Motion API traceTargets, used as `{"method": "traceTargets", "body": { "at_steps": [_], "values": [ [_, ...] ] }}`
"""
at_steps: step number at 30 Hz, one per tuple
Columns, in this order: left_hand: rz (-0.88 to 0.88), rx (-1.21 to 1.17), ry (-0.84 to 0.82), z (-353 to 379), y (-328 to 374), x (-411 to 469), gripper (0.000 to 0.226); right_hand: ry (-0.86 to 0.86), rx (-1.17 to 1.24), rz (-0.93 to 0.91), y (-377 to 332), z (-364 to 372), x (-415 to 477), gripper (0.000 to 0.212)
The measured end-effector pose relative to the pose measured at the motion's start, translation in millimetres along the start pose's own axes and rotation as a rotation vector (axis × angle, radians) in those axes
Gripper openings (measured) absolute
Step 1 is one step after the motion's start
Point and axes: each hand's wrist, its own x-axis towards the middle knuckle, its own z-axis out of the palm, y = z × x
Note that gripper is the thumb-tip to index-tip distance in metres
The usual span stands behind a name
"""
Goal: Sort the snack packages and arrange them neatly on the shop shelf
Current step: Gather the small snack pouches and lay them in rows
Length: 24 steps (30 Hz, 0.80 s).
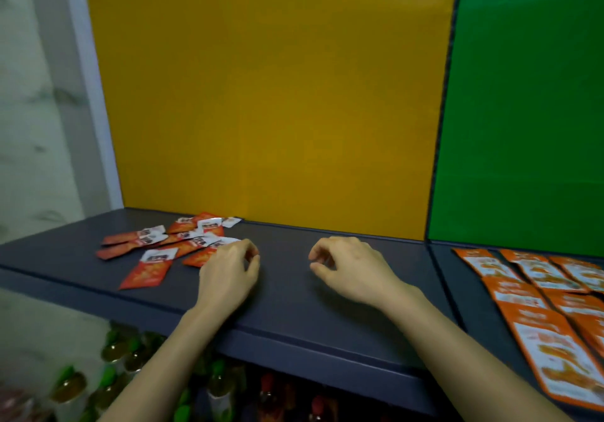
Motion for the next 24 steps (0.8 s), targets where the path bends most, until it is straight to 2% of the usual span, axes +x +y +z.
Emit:
{"method": "traceTargets", "body": {
  "at_steps": [6,8,11,13,18,21,24],
  "values": [
    [-0.062,0.068,0.030,-29,-105,39,0.016,-0.166,-0.025,0.107,-67,61,75,0.032],
    [-0.094,0.192,-0.020,-38,-136,46,0.034,-0.199,-0.036,0.176,-84,82,96,0.042],
    [-0.190,0.435,-0.204,-44,-172,54,0.081,-0.198,-0.050,0.288,-106,107,124,0.060],
    [-0.213,0.442,-0.270,-42,-189,55,0.094,-0.192,-0.064,0.364,-117,117,139,0.070],
    [-0.156,0.270,-0.341,-36,-210,65,0.082,-0.186,-0.117,0.529,-128,130,164,0.089],
    [-0.181,0.101,-0.444,-39,-217,74,0.071,-0.179,-0.145,0.582,-127,135,170,0.085],
    [-0.173,0.044,-0.498,-45,-217,79,0.044,-0.191,-0.081,0.632,-120,133,172,0.075]
  ]
}}
